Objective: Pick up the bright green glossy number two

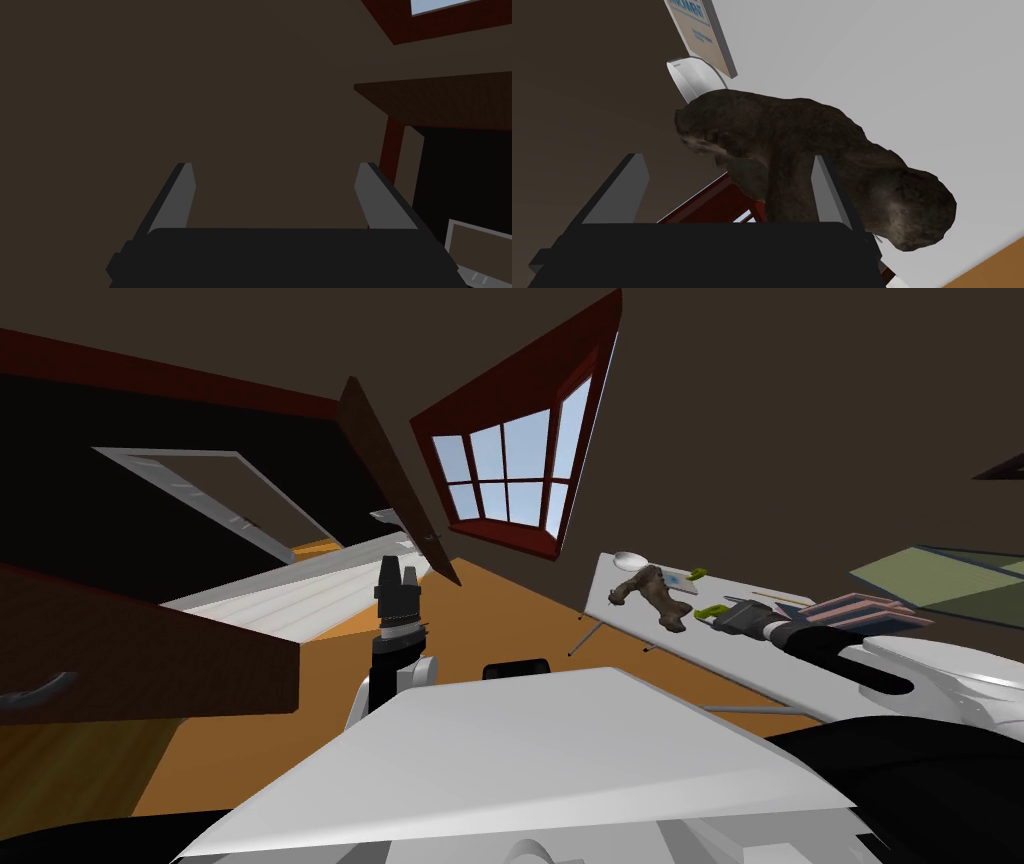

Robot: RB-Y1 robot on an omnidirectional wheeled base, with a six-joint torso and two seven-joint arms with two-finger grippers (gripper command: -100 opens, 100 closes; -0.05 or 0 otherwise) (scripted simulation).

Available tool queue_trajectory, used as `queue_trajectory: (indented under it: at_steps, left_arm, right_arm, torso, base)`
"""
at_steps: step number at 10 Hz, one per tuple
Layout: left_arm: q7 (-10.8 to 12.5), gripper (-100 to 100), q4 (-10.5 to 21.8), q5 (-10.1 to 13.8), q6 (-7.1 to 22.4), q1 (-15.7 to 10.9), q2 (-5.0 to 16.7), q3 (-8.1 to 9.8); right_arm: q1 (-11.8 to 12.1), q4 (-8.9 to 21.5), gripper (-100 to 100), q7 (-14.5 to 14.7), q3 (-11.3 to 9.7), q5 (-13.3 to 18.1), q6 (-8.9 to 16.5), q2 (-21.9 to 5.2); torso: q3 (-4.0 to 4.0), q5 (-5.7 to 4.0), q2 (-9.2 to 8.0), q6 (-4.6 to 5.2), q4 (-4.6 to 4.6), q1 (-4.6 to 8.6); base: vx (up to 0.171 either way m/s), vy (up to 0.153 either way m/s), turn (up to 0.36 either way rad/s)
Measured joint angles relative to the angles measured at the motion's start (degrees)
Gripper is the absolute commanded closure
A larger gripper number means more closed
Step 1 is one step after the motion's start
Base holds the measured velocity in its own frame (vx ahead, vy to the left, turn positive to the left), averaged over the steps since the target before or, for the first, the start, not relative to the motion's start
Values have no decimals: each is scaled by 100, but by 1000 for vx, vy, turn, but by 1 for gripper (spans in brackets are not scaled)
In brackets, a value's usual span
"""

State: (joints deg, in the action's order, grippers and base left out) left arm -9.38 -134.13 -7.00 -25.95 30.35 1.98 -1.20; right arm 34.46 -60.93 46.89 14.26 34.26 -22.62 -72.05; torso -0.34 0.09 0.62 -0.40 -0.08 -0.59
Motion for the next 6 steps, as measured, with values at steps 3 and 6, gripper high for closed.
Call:
queue_trajectory:
  at_steps: [3, 6]
  left_arm:
    - [0, 0, 0, 0, 0, 0, 0, 0]
    - [0, 0, 0, 0, 0, -1, 1, 1]
  right_arm:
    - [429, 277, -100, -174, 15, -134, -277, -306]
    - [746, 509, -100, -253, 55, -220, -561, -454]
  torso:
    - [2, -6, -4, -1, 0, 22]
    - [13, -8, -25, 1, 5, 29]
  base:
    - [142, -12, -53]
    - [90, -34, -36]
